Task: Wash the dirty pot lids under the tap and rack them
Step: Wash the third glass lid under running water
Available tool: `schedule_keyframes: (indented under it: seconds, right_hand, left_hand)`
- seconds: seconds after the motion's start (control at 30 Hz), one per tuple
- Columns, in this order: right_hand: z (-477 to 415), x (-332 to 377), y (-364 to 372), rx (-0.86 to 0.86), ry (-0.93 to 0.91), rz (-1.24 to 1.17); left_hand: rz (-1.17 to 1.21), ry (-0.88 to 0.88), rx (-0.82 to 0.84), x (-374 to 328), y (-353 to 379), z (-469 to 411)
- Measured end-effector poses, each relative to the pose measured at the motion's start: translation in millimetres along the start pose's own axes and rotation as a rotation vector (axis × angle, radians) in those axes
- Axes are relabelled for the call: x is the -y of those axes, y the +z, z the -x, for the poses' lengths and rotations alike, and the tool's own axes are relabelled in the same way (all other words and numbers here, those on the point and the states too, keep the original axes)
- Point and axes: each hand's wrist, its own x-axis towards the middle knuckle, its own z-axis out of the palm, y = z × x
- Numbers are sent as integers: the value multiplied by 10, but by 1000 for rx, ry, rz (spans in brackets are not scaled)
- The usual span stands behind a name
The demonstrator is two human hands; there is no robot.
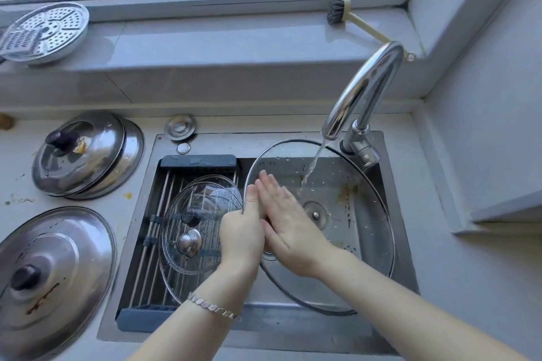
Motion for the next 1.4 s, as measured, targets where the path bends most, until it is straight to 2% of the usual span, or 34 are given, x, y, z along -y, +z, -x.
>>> schedule_keyframes:
  seconds: [0.03, 0.13, 0.17, 0.3, 0.43, 0.57, 0.6, 0.7, 0.73, 0.83, 0.9, 1.03, 1.23, 1.33, 1.4]
  right_hand:
    - [-36, -58, -37, 15, -11, 45]
    - [-94, -237, -167, -42, 185, 131]
    - [-73, -186, -172, -23, 177, 136]
    - [76, 71, -63, 133, -95, 151]
    - [26, -201, -216, 44, 142, 198]
    - [126, 54, -90, 148, -95, 186]
    - [125, 24, -108, 154, -103, 200]
    - [42, -218, -275, 63, 142, 237]
    - [22, -230, -302, 41, 172, 234]
    - [-5, 19, -175, 76, -24, 165]
    - [-57, 68, -150, 78, -71, 157]
    - [-159, -367, -312, -29, 203, 247]
    - [327, -592, -118, -29, 435, 264]
    - [565, -355, 143, 50, 406, 155]
    - [531, -325, 197, 43, 361, 118]
  left_hand:
    - [46, -32, 19, -5, -13, 23]
    - [168, -112, 84, 11, -37, 105]
    - [174, -101, 77, 25, -39, 123]
    - [117, -21, 16, 74, -88, 118]
    - [170, -49, 62, 74, -112, 97]
    - [101, -11, 8, 113, -145, 62]
    - [106, -23, 12, 119, -153, 62]
    - [151, -73, 77, 96, -149, 108]
    - [152, -70, 91, 87, -136, 125]
    - [132, -44, 63, 75, -108, 150]
    - [105, -38, 59, 87, -106, 148]
    - [174, -59, 93, 104, -161, 167]
    - [176, 38, -47, 103, -305, 92]
    - [142, 87, -75, 130, -340, 102]
    - [119, 90, -61, 143, -324, 139]
